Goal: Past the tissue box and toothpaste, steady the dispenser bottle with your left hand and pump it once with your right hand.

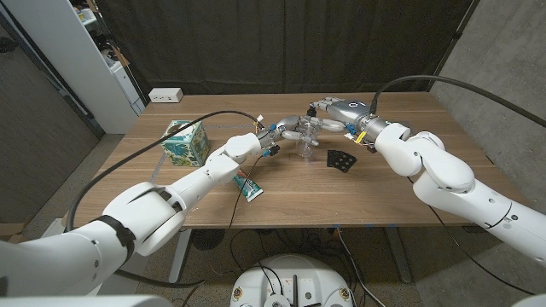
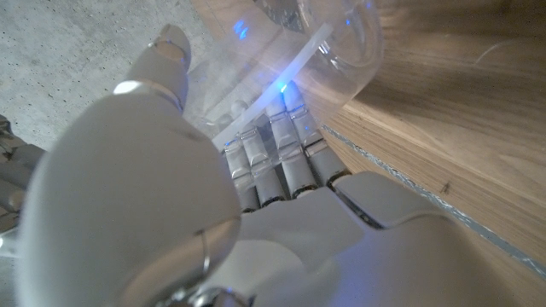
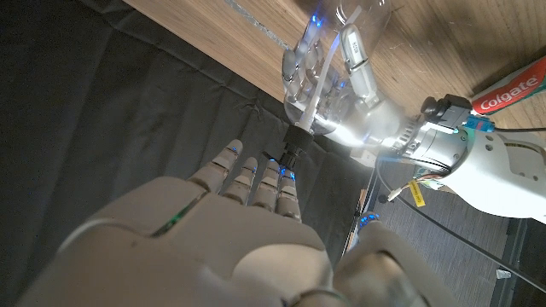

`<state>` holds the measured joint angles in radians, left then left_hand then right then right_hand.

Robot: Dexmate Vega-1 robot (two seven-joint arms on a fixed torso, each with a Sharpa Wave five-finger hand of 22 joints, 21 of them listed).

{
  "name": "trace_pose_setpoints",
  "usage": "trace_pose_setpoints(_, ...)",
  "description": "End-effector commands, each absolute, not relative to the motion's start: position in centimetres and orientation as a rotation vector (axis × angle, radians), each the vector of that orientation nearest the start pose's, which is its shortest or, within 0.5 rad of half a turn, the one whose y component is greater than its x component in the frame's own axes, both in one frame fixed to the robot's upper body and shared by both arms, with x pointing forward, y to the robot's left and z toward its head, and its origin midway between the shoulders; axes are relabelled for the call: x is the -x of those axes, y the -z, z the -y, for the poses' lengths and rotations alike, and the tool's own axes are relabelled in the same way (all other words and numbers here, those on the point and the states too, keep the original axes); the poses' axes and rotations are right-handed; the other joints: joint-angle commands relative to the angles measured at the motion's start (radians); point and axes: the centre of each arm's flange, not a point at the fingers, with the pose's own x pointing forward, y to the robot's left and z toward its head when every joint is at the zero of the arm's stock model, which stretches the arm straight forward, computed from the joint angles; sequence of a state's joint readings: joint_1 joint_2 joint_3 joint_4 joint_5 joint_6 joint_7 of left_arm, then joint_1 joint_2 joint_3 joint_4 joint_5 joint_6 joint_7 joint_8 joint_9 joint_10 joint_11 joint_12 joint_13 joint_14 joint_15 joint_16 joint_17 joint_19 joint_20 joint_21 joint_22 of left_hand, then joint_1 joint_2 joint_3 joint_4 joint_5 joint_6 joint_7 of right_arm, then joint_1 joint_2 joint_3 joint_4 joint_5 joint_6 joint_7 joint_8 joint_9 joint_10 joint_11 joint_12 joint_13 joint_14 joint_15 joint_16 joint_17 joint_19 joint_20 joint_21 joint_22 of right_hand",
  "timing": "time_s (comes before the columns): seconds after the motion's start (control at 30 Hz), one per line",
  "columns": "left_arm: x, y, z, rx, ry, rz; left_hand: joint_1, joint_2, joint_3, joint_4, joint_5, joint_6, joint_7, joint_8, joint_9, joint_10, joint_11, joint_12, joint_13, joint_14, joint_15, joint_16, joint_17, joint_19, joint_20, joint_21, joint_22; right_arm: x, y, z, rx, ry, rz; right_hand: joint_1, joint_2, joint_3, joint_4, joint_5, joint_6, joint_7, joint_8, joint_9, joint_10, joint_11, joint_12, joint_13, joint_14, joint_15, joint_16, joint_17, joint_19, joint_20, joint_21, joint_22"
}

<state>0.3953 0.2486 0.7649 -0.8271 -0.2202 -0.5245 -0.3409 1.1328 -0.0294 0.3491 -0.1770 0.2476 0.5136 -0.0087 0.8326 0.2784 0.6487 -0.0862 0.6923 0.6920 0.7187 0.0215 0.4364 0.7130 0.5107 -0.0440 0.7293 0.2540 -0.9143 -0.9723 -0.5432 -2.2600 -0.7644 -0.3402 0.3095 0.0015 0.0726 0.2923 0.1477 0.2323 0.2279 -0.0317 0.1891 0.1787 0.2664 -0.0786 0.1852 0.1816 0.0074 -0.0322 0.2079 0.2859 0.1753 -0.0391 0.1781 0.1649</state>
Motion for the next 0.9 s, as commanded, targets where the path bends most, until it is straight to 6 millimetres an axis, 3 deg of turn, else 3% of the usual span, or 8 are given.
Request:
trace_pose_setpoints(0.03, -68.13, -2.48, -7.13, -0.594, 0.729, 0.720, 0.108, 0.163, -0.002, 0.002, -0.001, 0.089, -0.070, 0.007, 0.001, 0.116, -0.113, 0.005, 0.004, 0.097, -0.262, 0.001, 0.004, -0.002, -0.108, 0.011, 0.002, -49.35, -2.65, 16.84, 1.747, -0.122, 0.623, 0.004, 0.039, 0.002, 0.005, -0.001, 0.007, 0.005, 0.007, 0.004, 0.020, -0.007, 0.008, 0.008, -0.012, -0.002, 0.005, 0.002, -0.008, -0.018, 0.002, 0.004)
trace_pose_setpoints(0.9, -68.24, -2.61, -7.16, -0.586, 0.733, 0.720, 0.113, 0.161, -0.009, 0.002, -0.003, 0.106, -0.067, 0.010, -0.006, 0.126, -0.114, 0.006, 0.003, 0.113, -0.262, -0.010, 0.008, -0.006, -0.110, 0.046, -0.001, -49.51, -2.82, 16.68, 1.761, -0.120, 0.620, 0.001, 0.041, -0.003, 0.011, 0.000, 0.013, 0.009, 0.008, 0.005, 0.026, -0.007, 0.008, 0.008, -0.019, 0.000, 0.008, 0.003, -0.029, -0.021, 0.002, 0.004)
